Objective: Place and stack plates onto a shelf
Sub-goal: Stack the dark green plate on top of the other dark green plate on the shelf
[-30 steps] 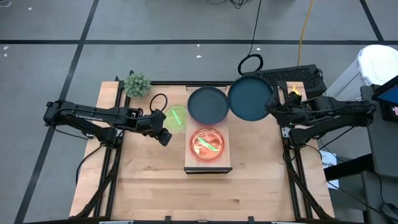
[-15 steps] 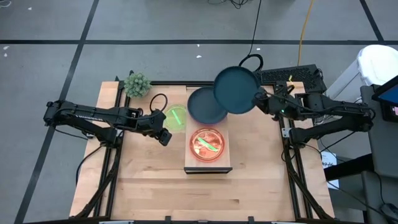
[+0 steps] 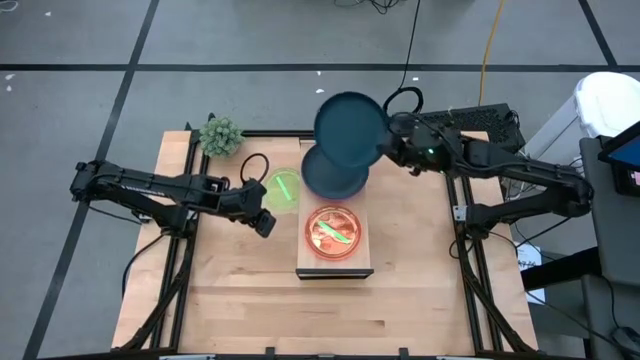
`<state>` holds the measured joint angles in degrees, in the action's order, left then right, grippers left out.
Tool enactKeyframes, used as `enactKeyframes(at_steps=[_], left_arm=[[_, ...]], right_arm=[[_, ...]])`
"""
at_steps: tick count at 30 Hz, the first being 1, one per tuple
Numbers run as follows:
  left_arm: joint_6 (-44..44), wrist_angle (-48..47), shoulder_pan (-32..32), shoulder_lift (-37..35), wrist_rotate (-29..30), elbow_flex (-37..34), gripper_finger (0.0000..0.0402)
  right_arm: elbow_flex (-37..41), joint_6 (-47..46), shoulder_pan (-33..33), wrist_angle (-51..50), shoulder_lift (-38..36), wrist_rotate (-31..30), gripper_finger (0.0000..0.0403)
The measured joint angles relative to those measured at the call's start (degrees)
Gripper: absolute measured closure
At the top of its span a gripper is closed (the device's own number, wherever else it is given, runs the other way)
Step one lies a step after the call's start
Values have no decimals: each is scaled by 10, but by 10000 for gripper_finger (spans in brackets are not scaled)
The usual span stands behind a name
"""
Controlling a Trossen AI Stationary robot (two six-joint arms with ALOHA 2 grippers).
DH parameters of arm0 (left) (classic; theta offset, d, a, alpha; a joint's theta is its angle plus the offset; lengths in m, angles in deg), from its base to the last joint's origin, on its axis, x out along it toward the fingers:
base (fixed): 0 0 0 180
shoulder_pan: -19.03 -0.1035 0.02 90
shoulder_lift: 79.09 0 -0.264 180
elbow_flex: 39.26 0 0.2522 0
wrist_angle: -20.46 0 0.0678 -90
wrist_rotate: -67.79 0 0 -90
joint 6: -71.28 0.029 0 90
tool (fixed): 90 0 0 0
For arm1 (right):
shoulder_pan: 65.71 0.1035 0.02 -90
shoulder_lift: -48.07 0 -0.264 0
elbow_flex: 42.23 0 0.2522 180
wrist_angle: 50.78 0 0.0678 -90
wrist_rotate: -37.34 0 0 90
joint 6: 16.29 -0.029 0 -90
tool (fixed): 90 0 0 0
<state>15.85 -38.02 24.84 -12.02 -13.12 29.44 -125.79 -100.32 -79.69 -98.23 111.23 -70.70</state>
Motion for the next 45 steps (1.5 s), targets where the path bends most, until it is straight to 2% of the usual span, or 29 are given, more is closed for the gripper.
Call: enactKeyframes(at_steps=[7, 17, 28, 33, 39, 45], left_arm=[[-4, 0, 7, 0, 3, 0, 199], [-4, 0, 27, 0, 4, 0, 199], [-3, 0, 30, 0, 13, 0, 199], [2, 0, 30, 0, 16, 0, 199], [2, 0, 30, 0, 16, 0, 199], [2, -1, 30, 0, 16, 0, 199]], right_arm=[[0, 39, -38, 29, 59, 90, 403], [0, 73, -67, 35, 109, 167, 403], [0, 92, -85, 1, 127, 212, 402], [0, 93, -85, -24, 127, 214, 398], [12, 92, -85, -14, 127, 215, 396], [32, 80, -83, -7, 127, 245, 395]])
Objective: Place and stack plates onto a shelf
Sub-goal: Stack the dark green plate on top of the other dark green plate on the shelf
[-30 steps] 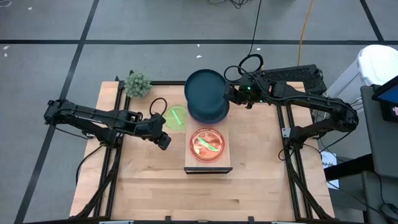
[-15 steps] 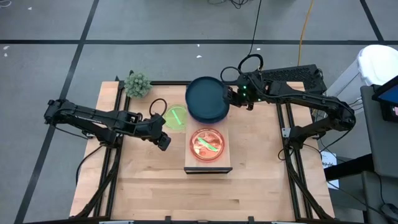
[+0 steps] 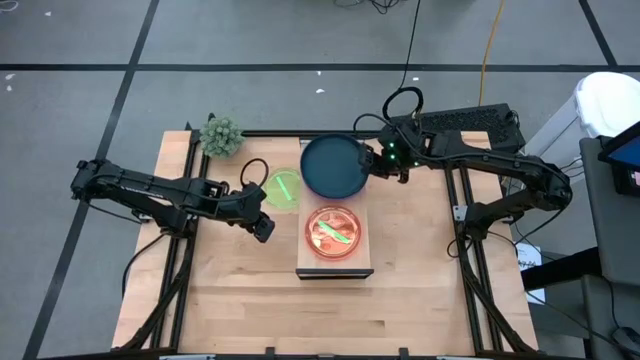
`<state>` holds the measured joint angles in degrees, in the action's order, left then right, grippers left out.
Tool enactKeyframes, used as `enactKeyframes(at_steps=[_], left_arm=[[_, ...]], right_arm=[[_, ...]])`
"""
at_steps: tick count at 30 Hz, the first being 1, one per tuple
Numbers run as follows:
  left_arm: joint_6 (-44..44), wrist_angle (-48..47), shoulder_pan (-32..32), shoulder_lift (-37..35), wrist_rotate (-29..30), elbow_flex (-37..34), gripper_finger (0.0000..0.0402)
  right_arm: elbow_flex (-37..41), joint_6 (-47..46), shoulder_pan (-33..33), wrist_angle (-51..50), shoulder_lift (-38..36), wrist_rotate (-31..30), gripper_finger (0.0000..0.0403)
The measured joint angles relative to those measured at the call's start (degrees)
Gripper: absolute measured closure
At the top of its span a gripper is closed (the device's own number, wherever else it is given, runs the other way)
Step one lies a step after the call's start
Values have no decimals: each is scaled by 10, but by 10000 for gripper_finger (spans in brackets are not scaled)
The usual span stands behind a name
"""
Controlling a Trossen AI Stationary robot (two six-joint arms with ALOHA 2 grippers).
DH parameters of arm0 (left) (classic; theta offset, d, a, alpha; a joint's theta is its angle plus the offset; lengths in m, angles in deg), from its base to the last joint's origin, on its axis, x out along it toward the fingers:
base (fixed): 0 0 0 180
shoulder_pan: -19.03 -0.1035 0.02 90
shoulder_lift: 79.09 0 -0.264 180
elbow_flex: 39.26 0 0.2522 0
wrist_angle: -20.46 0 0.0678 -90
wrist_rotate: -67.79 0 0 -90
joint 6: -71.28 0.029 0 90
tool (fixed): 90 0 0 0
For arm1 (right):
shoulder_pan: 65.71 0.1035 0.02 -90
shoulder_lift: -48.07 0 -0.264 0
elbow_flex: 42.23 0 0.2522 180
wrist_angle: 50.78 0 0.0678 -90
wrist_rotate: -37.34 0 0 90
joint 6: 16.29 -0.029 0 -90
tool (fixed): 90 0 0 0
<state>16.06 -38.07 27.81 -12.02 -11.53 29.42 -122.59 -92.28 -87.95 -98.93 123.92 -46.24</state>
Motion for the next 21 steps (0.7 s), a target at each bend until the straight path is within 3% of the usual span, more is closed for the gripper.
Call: enactKeyframes(at_steps=[21], left_arm=[[-12, 0, 0, 0, 17, 0, 199]], right_arm=[[1, -13, 6, 7, -1, -19, 394]])
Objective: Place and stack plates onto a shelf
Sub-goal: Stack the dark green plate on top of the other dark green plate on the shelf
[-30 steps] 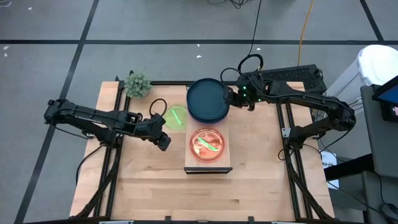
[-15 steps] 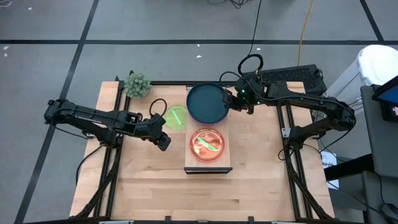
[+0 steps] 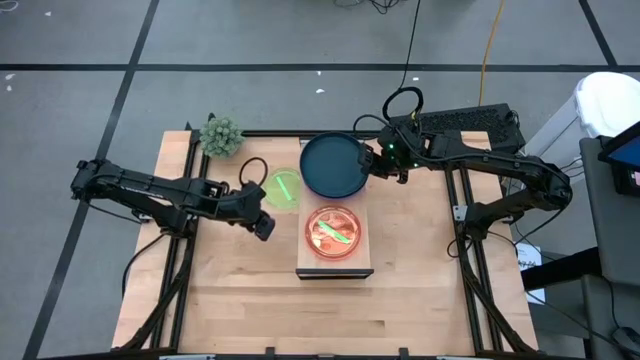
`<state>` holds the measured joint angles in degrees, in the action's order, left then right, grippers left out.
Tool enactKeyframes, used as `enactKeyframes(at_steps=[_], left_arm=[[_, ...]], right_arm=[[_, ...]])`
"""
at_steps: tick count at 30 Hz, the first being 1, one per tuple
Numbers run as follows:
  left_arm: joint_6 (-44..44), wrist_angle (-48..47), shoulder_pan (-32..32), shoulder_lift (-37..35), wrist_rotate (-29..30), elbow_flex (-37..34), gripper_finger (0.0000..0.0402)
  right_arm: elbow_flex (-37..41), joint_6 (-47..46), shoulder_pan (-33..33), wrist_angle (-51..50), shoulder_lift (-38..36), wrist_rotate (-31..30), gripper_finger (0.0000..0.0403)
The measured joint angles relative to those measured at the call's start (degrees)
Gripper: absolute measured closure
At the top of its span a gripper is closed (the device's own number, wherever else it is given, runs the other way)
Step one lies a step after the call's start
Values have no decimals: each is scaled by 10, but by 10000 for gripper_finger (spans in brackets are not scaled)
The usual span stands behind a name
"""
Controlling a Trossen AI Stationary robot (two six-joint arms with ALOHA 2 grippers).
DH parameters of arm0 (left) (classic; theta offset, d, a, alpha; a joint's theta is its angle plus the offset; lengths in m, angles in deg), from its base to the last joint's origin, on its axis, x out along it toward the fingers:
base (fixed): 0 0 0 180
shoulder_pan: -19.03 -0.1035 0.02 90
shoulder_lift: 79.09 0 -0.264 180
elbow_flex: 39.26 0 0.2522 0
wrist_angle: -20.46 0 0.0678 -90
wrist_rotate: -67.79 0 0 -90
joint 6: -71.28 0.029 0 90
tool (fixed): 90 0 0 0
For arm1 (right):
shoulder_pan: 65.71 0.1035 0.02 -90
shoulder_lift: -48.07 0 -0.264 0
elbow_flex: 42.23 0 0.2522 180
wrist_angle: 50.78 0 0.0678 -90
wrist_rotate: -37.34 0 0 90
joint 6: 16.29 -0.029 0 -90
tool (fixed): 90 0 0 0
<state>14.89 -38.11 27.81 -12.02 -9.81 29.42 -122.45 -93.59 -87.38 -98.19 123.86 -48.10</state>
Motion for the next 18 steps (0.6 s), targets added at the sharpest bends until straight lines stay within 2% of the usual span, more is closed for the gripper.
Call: enactKeyframes(at_steps=[10, 18], left_arm=[[-21, -1, 0, 0, 13, 0, 199], [-40, -2, 0, 0, 26, 0, 199]], right_arm=[[0, 5, 0, 9, -2, 0, 388], [0, 15, 0, 0, -24, -3, 316]])
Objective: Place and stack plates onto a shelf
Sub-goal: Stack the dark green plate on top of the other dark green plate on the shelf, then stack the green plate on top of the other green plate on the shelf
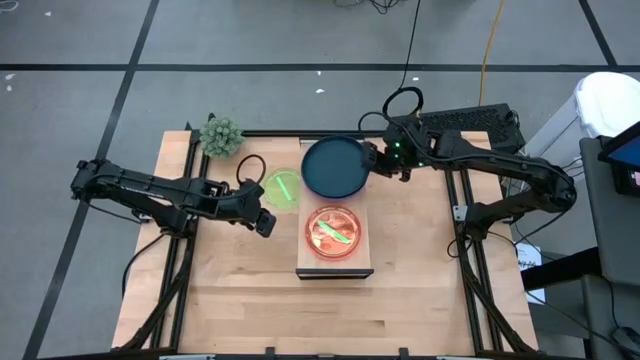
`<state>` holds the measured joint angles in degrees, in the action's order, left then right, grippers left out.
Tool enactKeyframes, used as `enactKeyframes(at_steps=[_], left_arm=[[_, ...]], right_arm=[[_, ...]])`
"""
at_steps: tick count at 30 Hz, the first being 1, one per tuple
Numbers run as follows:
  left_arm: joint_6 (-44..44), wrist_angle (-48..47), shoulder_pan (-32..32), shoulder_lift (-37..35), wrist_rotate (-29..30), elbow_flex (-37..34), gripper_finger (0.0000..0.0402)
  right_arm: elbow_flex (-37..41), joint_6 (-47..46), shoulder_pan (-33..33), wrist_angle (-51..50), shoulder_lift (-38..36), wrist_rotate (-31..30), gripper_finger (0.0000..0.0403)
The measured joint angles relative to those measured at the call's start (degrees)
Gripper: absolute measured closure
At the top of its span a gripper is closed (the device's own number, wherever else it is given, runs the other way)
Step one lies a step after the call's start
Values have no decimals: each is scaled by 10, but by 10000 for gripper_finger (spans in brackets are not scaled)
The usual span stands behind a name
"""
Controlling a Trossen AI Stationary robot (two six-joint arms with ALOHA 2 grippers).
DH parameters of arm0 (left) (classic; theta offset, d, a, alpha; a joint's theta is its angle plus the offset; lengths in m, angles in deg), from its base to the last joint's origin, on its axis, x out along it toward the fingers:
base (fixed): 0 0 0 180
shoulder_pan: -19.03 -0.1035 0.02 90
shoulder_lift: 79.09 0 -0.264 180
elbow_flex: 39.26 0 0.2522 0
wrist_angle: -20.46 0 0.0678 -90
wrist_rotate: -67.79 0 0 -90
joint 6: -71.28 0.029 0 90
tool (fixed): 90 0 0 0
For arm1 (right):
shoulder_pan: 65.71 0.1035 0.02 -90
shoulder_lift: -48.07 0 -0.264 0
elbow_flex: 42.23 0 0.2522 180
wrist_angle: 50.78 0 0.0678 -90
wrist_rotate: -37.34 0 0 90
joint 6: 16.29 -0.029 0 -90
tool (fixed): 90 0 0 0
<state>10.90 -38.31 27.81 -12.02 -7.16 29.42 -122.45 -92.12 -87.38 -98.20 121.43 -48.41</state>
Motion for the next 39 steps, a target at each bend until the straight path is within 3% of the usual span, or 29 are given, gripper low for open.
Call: enactKeyframes(at_steps=[8, 20, 25, 32, 39], left_arm=[[0, -3, 0, 0, 0, 0, 199], [16, -32, -16, 0, -35, 0, 199], [14, -62, -74, 0, -89, 0, 199], [26, -63, -207, 0, -156, -1, 199], [77, -34, -340, 0, -255, -70, 199]], right_arm=[[0, -8, 0, -19, -37, -14, 257], [0, 48, 8, -45, -116, -17, 250], [0, 93, 36, -47, -142, -32, 250], [0, 156, 87, -41, -151, -45, 250], [0, 192, 117, -41, -151, -73, 250]])
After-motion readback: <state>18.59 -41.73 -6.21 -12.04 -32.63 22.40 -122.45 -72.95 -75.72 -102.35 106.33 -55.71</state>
